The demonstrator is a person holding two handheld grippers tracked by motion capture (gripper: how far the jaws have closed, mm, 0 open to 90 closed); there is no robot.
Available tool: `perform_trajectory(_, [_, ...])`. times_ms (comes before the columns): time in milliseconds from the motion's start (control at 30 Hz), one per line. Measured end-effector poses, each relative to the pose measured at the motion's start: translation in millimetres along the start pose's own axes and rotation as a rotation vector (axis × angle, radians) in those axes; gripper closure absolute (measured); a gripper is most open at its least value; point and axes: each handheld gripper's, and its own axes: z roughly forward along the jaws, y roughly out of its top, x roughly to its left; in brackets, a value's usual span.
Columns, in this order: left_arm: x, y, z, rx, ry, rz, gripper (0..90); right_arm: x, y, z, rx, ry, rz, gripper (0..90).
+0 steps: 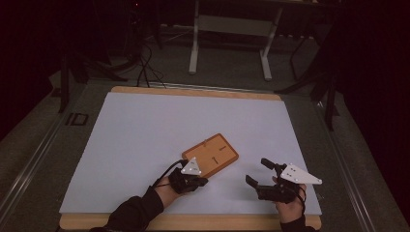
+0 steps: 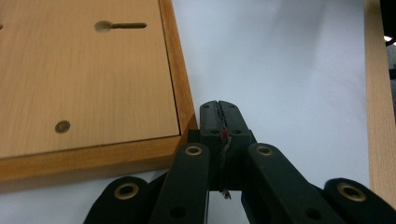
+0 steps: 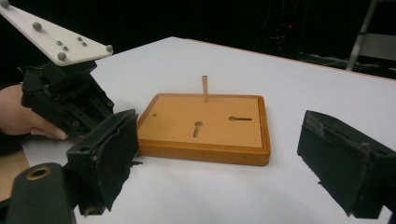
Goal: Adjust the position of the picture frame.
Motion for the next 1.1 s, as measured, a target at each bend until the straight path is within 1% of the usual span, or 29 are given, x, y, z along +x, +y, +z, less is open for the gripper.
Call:
perform_trajectory(33, [3.5,-1.7,-2.8,0.001,0.011,-0.009,89.9,0.0,0.0,0.0,0.000,0.000,0.000,12.2])
perform_trajectory(100, [5.7,-2.6,-4.4,0.008,0.017,-0.018,89.9,-0.1,0.1,0.0,-0.001,0.002,0.002,12.2])
perform_trajectory(167, [8.7,-4.7,-5.5,0.017,0.036,-0.026,90.0,-0.2,0.0,0.0,0.000,0.001,0.001,12.2])
perform_trajectory(200, [11.0,-5.9,-6.1,0.020,0.034,-0.031,89.9,-0.4,-0.1,0.1,0.000,0.001,0.003,12.2])
perform_trajectory(267, [15.2,-7.9,-7.7,0.014,0.045,-0.055,89.9,-0.5,0.0,0.3,0.000,0.002,0.005,12.2])
perform_trajectory(400, [22.0,-9.2,-10.5,0.005,0.053,-0.084,89.9,-0.1,0.1,0.4,0.000,0.003,0.004,12.2])
perform_trajectory(467, [24.5,-9.2,-11.5,0.009,0.064,-0.087,89.9,-0.1,0.1,0.7,0.000,0.004,0.004,12.2])
perform_trajectory(533, [26.7,-9.2,-12.2,0.003,0.059,-0.094,90.0,-0.1,0.0,0.9,0.002,0.005,0.004,12.2])
perform_trajectory(567, [27.3,-9.0,-12.5,0.005,0.073,-0.094,90.0,0.0,-0.1,1.1,0.003,0.006,0.002,12.2])
perform_trajectory(633, [29.9,-9.3,-12.9,0.001,0.067,-0.104,89.9,0.2,-0.1,1.2,0.004,0.007,0.002,12.2])
perform_trajectory(667, [30.6,-9.1,-13.2,0.003,0.079,-0.100,90.0,0.2,-0.1,1.3,0.004,0.006,0.002,12.2])
perform_trajectory(767, [32.4,-8.8,-13.5,0.005,0.086,-0.102,89.9,0.0,-0.2,1.3,0.002,0.007,0.004,12.2])
perform_trajectory(800, [33.0,-8.9,-13.4,0.002,0.083,-0.107,90.0,0.1,-0.1,1.3,0.003,0.006,0.003,12.2])
perform_trajectory(967, [33.2,-9.9,-14.2,-0.007,0.077,-0.104,89.8,0.6,0.0,1.9,0.003,0.008,0.004,12.2])
perform_trajectory(1000, [33.5,-10.1,-15.3,-0.015,0.050,-0.107,89.7,0.7,0.3,1.9,0.002,0.009,0.006,12.1])
perform_trajectory(1033, [32.4,-10.1,-16.4,-0.023,0.043,-0.100,89.3,1.2,1.3,2.9,0.000,0.007,0.004,12.1])
perform_trajectory(1067, [30.7,-10.0,-17.7,-0.030,0.035,-0.092,85.7,2.0,2.7,3.8,-0.006,0.001,-0.007,12.1])
perform_trajectory(1100, [29.8,-10.2,-18.8,-0.042,0.030,-0.088,83.7,3.0,4.5,5.2,-0.008,0.006,-0.016,12.1])
